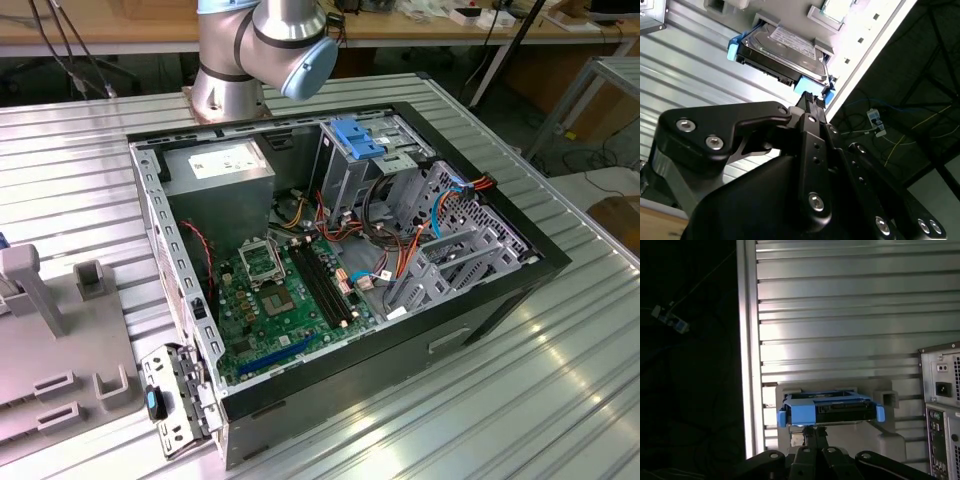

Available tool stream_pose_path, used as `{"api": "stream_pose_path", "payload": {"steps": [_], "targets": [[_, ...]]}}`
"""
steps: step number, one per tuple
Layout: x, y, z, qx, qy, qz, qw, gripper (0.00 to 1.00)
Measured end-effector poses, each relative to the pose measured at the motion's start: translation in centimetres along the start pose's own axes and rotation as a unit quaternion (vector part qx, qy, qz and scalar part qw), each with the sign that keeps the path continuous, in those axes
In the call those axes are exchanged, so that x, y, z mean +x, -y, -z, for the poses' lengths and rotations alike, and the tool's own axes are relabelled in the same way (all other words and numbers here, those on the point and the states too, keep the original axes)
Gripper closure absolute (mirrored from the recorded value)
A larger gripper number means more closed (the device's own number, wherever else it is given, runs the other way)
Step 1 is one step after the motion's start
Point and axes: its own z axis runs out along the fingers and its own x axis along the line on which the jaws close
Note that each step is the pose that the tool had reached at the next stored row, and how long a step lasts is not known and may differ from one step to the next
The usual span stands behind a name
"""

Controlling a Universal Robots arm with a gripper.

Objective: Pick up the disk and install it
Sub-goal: 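Pick up the disk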

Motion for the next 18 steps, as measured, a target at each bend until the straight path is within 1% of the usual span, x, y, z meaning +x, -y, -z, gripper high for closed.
{"api": "stream_pose_path", "payload": {"steps": [2, 5, 6, 8, 10, 11, 12, 13, 14, 15, 16, 17, 18], "targets": [[0.01, 0.00, 0.00, -0.0003, -0.0005, 0.011, 0.9999, 0.89], [0.01, 0.00, 0.00, -0.0010, -0.0017, 0.038, 0.9993, 0.89], [0.01, 0.00, 0.00, -0.0013, -0.0024, 0.055, 0.9985, 0.89], [0.01, 0.00, 0.00, -0.0017, -0.0031, 0.069, 0.9976, 0.89], [0.01, 0.00, 0.00, -0.0023, -0.0042, 0.094, 0.9956, 0.89], [0.01, 0.00, 0.00, -0.0027, -0.0048, 0.108, 0.9941, 0.89], [0.01, 0.00, 0.00, -0.0030, -0.0055, 0.123, 0.9924, 0.89], [0.01, 0.00, 0.00, -0.0035, -0.0062, 0.141, 0.9900, 0.89], [0.01, 0.00, 0.00, -0.0038, -0.0069, 0.155, 0.9878, 0.89], [0.01, 0.00, 0.00, -0.0043, -0.0077, 0.175, 0.9845, 0.89], [0.01, 0.00, 0.00, -0.0047, -0.0086, 0.194, 0.9810, 0.89], [0.01, 0.00, 0.00, -0.0050, -0.0090, 0.204, 0.9788, 0.89], [0.02, 0.00, 0.00, -0.0052, -0.0094, 0.212, 0.9773, 0.89]]}}
